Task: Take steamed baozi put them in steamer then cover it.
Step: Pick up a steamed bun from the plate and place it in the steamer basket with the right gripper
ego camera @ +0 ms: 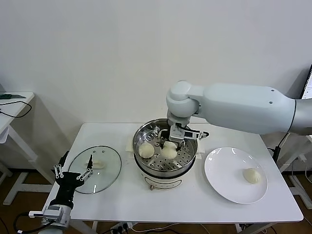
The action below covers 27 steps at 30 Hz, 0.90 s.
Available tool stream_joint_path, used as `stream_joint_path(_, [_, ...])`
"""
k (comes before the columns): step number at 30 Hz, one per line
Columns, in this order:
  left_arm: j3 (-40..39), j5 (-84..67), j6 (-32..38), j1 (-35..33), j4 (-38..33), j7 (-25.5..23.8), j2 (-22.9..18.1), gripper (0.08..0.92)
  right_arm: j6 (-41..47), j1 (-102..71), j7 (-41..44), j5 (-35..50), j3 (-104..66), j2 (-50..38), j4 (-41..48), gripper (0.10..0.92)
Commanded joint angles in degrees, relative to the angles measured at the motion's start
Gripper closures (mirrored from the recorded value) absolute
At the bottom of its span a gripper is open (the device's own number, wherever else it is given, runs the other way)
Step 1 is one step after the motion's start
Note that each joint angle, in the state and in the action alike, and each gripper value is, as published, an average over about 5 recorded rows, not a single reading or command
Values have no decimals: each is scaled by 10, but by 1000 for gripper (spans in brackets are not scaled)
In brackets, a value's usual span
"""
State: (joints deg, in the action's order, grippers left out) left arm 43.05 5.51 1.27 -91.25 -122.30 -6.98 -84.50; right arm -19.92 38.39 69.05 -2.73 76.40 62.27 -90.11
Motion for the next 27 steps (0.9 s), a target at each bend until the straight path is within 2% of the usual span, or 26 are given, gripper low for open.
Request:
stream_joint_path(1, [4,-1,-1,0,2,0,1,177,-7,-19,-2,1,2,24,1,417])
stream_joint_path(21, [15,-7,-2,2,8,-2,2,177,-18,-59,10,-27,10,47,20,405])
stream_joint_path(27, [15,-7,-2,2,6,-1,0,177,-22,-61,15,-33,7,45,25,347])
